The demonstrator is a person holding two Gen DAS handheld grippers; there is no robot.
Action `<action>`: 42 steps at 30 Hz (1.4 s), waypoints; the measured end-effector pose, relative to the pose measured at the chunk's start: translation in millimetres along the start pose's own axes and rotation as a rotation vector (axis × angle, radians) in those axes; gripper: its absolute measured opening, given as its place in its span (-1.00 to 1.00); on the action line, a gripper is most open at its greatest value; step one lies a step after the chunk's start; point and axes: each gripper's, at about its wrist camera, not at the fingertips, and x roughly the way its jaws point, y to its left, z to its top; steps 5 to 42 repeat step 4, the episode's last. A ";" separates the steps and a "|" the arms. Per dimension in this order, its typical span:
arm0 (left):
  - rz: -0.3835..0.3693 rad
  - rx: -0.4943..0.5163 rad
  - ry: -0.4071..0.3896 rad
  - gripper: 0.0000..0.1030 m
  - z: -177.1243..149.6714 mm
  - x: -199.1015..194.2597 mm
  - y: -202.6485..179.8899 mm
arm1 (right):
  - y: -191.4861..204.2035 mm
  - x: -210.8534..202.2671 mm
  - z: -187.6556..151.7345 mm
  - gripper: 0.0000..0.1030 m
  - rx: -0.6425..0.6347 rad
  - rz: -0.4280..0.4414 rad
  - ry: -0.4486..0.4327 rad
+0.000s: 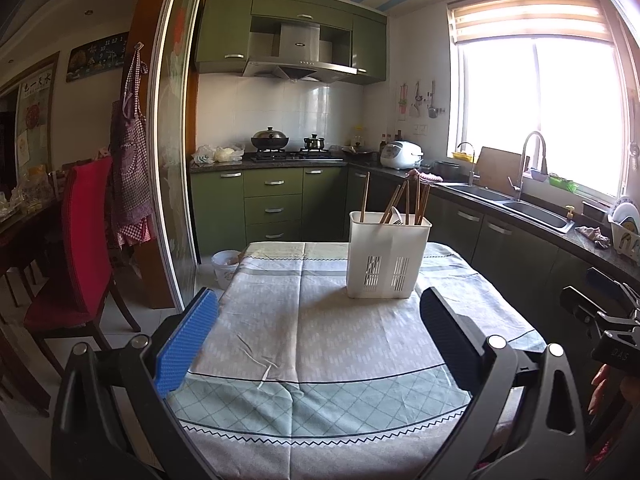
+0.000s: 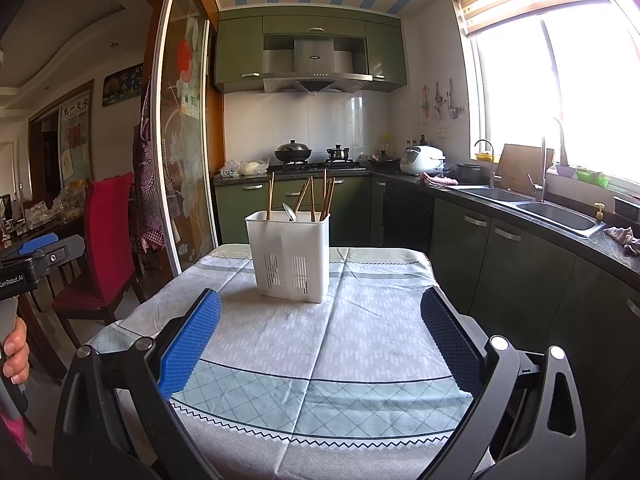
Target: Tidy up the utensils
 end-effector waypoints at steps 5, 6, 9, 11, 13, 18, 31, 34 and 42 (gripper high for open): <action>0.006 -0.007 0.004 0.87 -0.6 0.8 2.3 | -0.5 -0.1 0.3 0.91 -0.002 0.000 0.000; 0.006 -0.007 0.004 0.87 -0.6 0.8 2.3 | -0.5 -0.1 0.3 0.91 -0.002 0.000 0.000; 0.006 -0.007 0.004 0.87 -0.6 0.8 2.3 | -0.5 -0.1 0.3 0.91 -0.002 0.000 0.000; 0.006 -0.007 0.004 0.87 -0.6 0.8 2.3 | -0.5 -0.1 0.3 0.91 -0.002 0.000 0.000; 0.006 -0.007 0.004 0.87 -0.6 0.8 2.3 | -0.5 -0.1 0.3 0.91 -0.002 0.000 0.000; 0.006 -0.007 0.004 0.87 -0.6 0.8 2.3 | -0.5 -0.1 0.3 0.91 -0.002 0.000 0.000; 0.006 -0.007 0.004 0.87 -0.6 0.8 2.3 | -0.5 -0.1 0.3 0.91 -0.002 0.000 0.000; 0.006 -0.007 0.004 0.87 -0.6 0.8 2.3 | -0.5 -0.1 0.3 0.91 -0.002 0.000 0.000; 0.006 -0.007 0.004 0.87 -0.6 0.8 2.3 | -0.5 -0.1 0.3 0.91 -0.002 0.000 0.000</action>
